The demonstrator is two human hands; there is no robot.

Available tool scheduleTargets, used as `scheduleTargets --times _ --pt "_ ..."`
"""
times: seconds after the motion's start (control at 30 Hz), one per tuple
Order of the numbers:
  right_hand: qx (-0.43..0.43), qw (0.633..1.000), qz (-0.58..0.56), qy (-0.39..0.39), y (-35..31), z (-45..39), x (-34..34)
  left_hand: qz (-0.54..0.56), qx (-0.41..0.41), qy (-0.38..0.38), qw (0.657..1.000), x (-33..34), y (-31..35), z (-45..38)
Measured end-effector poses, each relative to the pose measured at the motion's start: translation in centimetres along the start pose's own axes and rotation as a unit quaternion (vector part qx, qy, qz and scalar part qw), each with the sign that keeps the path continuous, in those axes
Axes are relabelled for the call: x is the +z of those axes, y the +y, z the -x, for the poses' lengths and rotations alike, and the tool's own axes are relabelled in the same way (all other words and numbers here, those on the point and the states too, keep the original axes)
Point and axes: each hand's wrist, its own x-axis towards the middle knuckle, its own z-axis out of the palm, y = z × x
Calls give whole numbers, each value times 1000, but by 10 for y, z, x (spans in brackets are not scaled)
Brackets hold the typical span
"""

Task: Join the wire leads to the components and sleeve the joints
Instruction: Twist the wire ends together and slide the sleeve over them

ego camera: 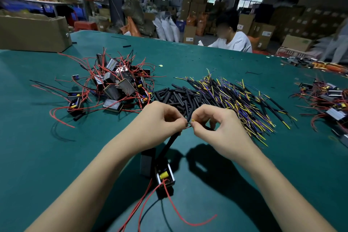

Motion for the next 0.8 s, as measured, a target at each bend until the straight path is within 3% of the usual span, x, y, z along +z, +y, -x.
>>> scheduleTargets --times 0.07,0.13,0.2,0.3,0.4,0.5,0.63,0.8 --pt "-107 984 138 36 -1 0 2 44 -47 -14 998 -1 -1 -2" --pt "-217 931 286 69 0 -1 4 83 -97 -32 991 -2 -2 -3" --pt "-249 909 325 80 3 -1 6 139 -141 -60 978 -2 -3 -3" --pt "-137 968 205 48 3 2 7 172 -146 -75 971 -1 -2 -3" --pt "-23 998 43 30 6 2 7 97 -74 -3 993 2 -3 -4" --pt "42 997 -59 19 6 -1 8 21 -8 53 998 3 -6 -5" --pt "79 985 -143 50 7 -2 9 -15 37 71 997 5 -5 -4" --pt "89 979 -181 38 7 -4 10 10 4 89 996 7 -8 -6"
